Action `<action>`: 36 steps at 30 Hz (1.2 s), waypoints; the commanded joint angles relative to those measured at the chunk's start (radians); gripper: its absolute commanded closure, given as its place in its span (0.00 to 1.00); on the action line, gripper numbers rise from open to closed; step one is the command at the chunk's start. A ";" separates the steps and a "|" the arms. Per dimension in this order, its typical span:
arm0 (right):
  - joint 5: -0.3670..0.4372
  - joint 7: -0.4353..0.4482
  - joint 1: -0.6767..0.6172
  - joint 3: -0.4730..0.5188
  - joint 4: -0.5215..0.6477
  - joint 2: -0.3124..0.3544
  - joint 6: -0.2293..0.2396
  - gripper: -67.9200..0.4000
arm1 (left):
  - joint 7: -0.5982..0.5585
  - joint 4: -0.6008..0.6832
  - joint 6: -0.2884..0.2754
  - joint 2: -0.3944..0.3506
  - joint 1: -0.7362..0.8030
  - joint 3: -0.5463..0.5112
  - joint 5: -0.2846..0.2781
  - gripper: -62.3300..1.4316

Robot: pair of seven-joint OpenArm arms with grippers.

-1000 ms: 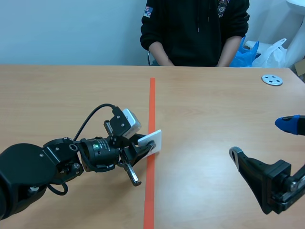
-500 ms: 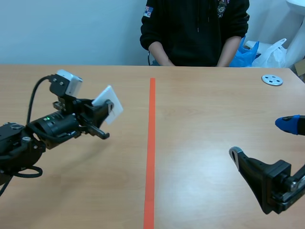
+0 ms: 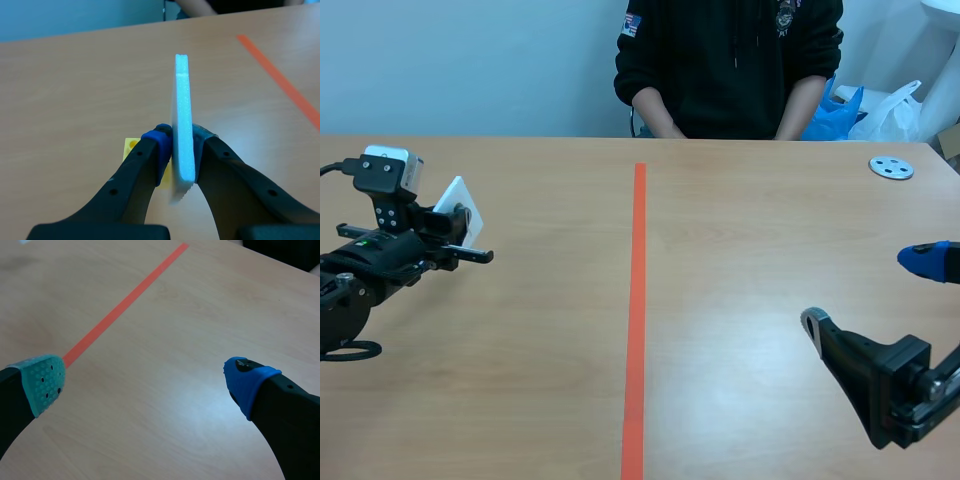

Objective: Sort the leaf by its shape. The table is split by an orange tape line. A compound leaf with several leaflets goes to the left side, a simple leaf with one blade goes to the right side. Return to the home posture when a red brick is placed on the table.

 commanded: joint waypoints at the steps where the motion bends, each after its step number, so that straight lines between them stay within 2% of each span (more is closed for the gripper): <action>1: 0.007 0.011 0.003 0.013 0.016 0.002 -0.004 0.00 | -0.020 -0.009 0.014 0.002 -0.012 -0.017 -0.001 0.89; 6: 0.007 0.011 0.003 0.013 0.016 0.002 -0.004 0.00 | -0.029 -0.066 0.027 0.002 -0.012 -0.050 -0.010 0.89; 11: 0.007 0.011 0.003 0.013 0.016 0.002 -0.004 0.00 | -0.029 -0.122 0.027 0.002 -0.012 -0.073 -0.086 0.89; 19: 0.007 0.011 0.003 0.013 0.016 0.002 -0.004 0.00 | -0.026 -0.178 0.027 0.002 -0.014 -0.076 -0.098 0.87; 23: 0.007 0.011 0.003 0.013 0.016 0.002 -0.004 0.00 | -0.030 -0.185 0.027 0.002 -0.016 -0.076 -0.098 0.77; 31: 0.007 0.011 0.003 0.013 0.016 0.002 -0.004 0.00 | -0.052 -0.167 0.026 -0.013 -0.014 -0.076 -0.099 0.36; 34: 0.007 0.011 0.003 0.013 0.016 0.002 -0.004 0.00 | -0.044 -0.117 0.025 -0.037 -0.005 -0.076 -0.113 0.26; 36: 0.007 0.011 0.003 0.013 0.016 0.002 -0.004 0.00 | -0.039 -0.052 0.023 -0.064 0.014 -0.077 -0.146 0.25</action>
